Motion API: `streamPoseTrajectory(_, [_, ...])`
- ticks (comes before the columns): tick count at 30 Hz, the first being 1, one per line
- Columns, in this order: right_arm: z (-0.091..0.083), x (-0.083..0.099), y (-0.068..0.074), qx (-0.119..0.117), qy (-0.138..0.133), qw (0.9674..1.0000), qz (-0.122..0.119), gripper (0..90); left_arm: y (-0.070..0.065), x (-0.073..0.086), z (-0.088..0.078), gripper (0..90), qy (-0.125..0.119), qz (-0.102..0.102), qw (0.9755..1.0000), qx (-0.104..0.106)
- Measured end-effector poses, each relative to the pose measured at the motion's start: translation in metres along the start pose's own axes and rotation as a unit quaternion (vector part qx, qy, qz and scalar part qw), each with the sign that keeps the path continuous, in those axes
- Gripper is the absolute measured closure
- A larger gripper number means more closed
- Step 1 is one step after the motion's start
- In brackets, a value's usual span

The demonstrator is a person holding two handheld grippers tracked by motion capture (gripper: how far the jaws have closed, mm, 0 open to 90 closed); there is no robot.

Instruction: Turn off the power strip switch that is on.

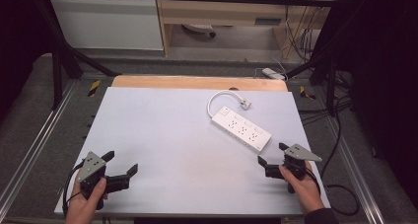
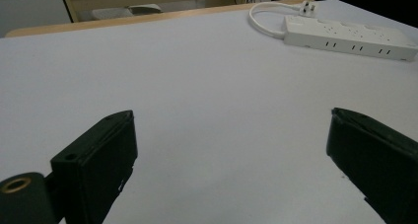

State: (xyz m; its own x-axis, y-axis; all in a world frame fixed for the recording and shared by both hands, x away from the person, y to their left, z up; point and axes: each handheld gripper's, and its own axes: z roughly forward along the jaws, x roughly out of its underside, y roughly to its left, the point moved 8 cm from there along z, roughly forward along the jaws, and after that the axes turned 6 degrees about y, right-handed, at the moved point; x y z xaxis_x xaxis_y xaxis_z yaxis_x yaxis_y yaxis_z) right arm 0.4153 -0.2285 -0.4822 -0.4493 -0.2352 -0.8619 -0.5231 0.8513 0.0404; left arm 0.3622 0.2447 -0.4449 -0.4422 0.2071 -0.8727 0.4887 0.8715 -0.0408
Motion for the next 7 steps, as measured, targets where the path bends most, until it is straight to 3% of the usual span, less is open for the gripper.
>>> streamPoseTrajectory(4, [0.012, 0.01, 0.012, -0.025, 0.037, 0.9989, -0.016, 3.0, -0.001, 0.0, 0.0, 5.2, 0.001, 0.0, 1.0, 0.001])
streamPoseTrajectory(7, [0.014, 0.008, 0.013, -0.024, 0.037, 0.999, -0.005, 2.8, -0.001, 0.0, 0.001, 5.2, 0.001, 0.002, 1.0, 0.001])
